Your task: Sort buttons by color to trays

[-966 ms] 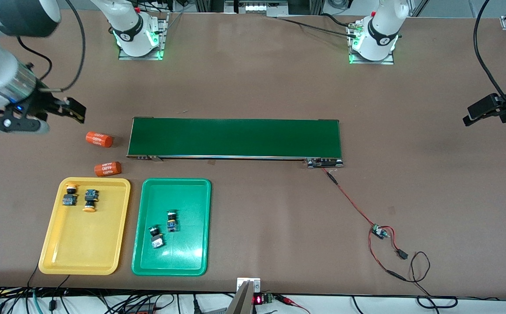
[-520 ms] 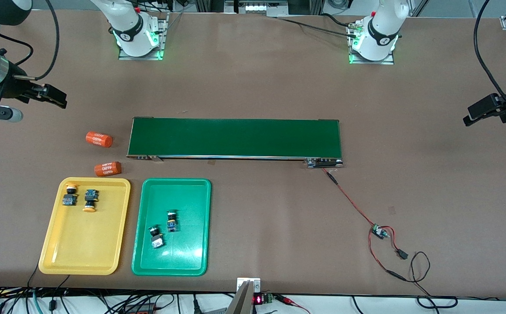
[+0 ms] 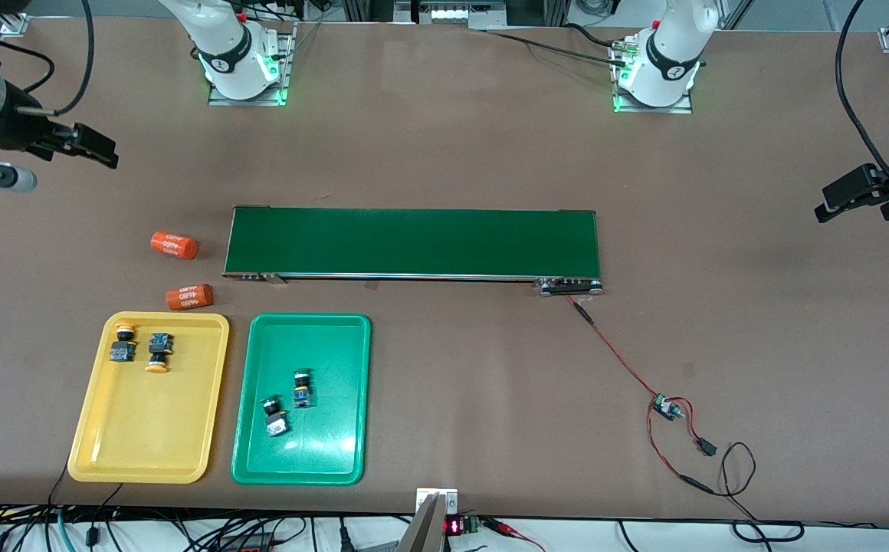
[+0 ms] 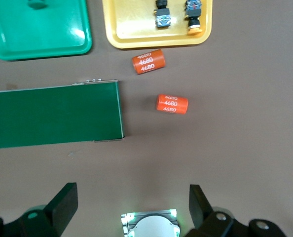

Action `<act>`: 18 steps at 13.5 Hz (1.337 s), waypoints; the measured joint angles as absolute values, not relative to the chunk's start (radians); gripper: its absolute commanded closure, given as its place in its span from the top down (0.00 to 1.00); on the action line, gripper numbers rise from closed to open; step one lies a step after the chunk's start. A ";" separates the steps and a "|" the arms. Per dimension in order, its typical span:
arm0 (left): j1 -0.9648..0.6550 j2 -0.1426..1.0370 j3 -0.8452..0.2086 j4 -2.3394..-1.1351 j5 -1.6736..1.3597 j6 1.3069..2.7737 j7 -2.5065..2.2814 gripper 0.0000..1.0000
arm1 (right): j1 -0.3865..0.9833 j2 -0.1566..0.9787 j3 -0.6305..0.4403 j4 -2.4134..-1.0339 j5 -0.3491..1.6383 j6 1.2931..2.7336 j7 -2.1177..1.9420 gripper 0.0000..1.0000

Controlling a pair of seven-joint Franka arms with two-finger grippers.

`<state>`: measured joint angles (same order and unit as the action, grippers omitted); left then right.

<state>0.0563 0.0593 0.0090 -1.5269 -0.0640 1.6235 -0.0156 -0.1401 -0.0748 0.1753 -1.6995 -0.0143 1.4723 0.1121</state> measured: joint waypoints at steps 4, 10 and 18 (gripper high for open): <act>0.053 0.060 0.004 -1.565 -0.056 1.620 -0.013 1.00 | -0.058 -0.087 0.107 -1.711 -0.006 1.461 0.100 1.00; 0.049 0.047 -0.012 -1.583 -0.042 1.625 -0.006 1.00 | -0.056 -0.054 0.101 -1.719 -0.006 1.482 0.100 1.00; 0.054 0.038 -0.008 -1.603 -0.041 1.644 0.045 1.00 | -0.088 -0.045 0.081 -1.717 -0.006 1.488 0.080 1.00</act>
<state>0.0536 0.0382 -0.0076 -1.6026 -0.0411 1.6437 0.0452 -0.0878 -0.0455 0.0805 -1.7165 -0.0061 1.4881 0.0796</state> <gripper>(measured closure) 0.000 0.000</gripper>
